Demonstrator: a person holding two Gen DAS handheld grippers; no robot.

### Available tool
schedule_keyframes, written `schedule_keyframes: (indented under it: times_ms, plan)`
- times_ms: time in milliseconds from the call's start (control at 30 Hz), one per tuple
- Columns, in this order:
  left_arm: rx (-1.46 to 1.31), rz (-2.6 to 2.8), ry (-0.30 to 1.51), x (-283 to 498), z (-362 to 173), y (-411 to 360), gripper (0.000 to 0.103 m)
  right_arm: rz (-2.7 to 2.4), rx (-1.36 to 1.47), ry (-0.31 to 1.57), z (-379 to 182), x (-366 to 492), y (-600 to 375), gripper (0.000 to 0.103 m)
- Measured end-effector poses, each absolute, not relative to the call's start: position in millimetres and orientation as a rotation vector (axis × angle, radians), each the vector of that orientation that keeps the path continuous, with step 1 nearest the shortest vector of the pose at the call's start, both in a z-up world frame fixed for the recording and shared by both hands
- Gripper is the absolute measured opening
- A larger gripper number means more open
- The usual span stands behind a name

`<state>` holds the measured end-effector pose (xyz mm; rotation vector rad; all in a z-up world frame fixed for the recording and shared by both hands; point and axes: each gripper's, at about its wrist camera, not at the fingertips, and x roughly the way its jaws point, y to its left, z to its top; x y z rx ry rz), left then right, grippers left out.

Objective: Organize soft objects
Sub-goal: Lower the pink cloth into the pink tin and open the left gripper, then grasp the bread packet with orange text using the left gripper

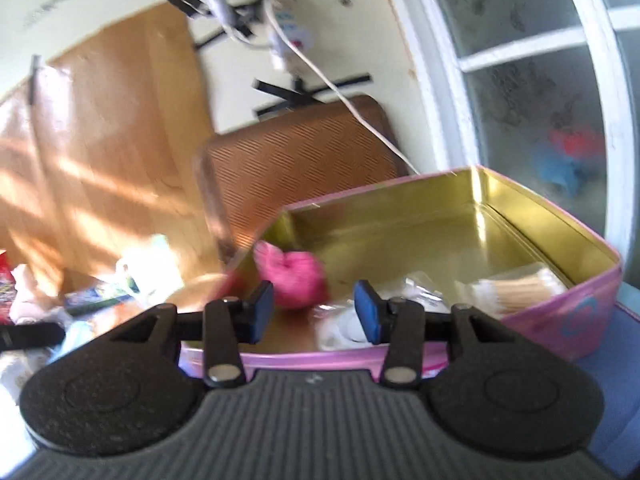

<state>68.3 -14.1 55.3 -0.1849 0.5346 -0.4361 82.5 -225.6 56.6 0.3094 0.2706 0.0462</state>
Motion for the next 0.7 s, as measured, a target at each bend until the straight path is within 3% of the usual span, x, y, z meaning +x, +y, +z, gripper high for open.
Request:
schedule_keyframes:
  times_ms: [133, 333, 500, 700]
  plan:
    - [-0.287, -0.333, 0.553, 47, 38, 47, 0.088, 0.23, 0.255, 0.276, 70, 83, -191, 0.048]
    - [-0.342, -0.242, 0.56, 33, 13, 89, 0.088, 0.452, 0.321, 0.442, 74, 127, -139, 0.048]
    - [-0.396, -0.239, 0.521, 33, 8, 101, 0.088, 0.474, 0.176, 0.513, 91, 198, -98, 0.048]
    - [-0.409, -0.221, 0.521, 35, 5, 101, 0.088, 0.425, 0.184, 0.759, 78, 299, -79, 0.048]
